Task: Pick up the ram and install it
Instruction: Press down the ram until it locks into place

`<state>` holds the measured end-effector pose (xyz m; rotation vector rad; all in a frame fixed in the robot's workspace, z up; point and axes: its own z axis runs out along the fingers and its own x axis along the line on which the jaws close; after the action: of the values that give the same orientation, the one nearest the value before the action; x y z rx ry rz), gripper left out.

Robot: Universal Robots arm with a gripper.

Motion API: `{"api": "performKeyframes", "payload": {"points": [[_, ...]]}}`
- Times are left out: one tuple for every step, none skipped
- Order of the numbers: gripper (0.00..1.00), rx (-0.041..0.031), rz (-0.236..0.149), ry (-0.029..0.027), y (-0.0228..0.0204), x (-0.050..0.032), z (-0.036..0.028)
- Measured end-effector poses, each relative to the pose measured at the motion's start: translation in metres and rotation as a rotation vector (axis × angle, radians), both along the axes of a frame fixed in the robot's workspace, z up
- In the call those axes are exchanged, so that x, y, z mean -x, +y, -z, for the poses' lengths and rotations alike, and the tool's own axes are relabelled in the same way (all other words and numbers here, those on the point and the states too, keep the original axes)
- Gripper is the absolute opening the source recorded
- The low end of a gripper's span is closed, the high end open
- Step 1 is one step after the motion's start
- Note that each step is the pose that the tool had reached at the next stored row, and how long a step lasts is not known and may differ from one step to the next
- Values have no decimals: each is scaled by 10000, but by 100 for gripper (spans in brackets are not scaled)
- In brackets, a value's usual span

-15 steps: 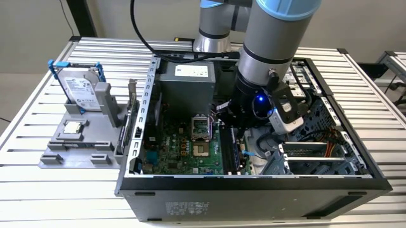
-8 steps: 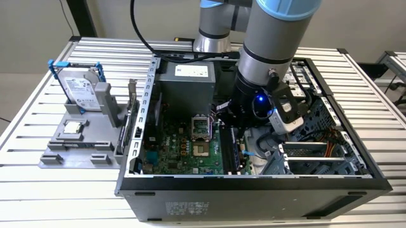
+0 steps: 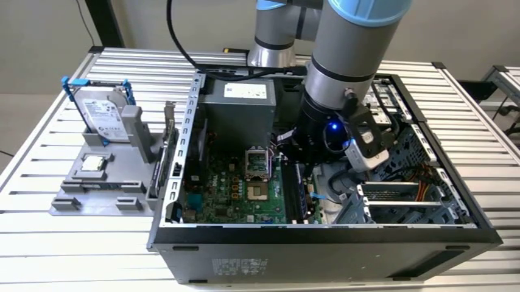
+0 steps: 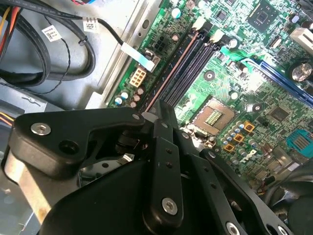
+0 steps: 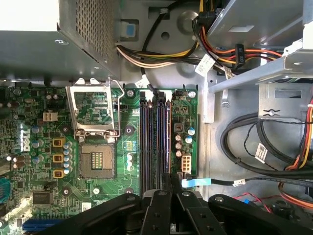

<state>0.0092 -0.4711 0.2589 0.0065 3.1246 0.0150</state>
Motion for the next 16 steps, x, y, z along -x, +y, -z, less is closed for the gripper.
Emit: {"api": "performKeyframes", "payload": {"points": [[0, 1, -181, 0, 0, 0, 0], [0, 1, -354, 0, 0, 0, 0], [0, 1, -538, 0, 0, 0, 0], [0, 1, -690, 0, 0, 0, 0], [0, -3, -825, 0, 0, 0, 0], [0, -10, -945, 0, -1, 0, -1], [0, -26, -1053, 0, -1, 0, -1], [0, -50, -1135, -2, 0, 0, -1], [0, -86, -1206, -4, 0, 0, 0], [0, -133, -1263, -6, 0, 0, 0], [0, -193, -1315, -11, 0, 0, 0], [0, -267, -1377, -14, 0, 0, 0], [0, -324, -1448, -15, 0, 0, -1], [0, -334, -1523, -4, 1, 0, -1], [0, -335, -1629, -3, 1, 0, -1], [0, -336, -1764, -1, 1, 0, -1]]}}
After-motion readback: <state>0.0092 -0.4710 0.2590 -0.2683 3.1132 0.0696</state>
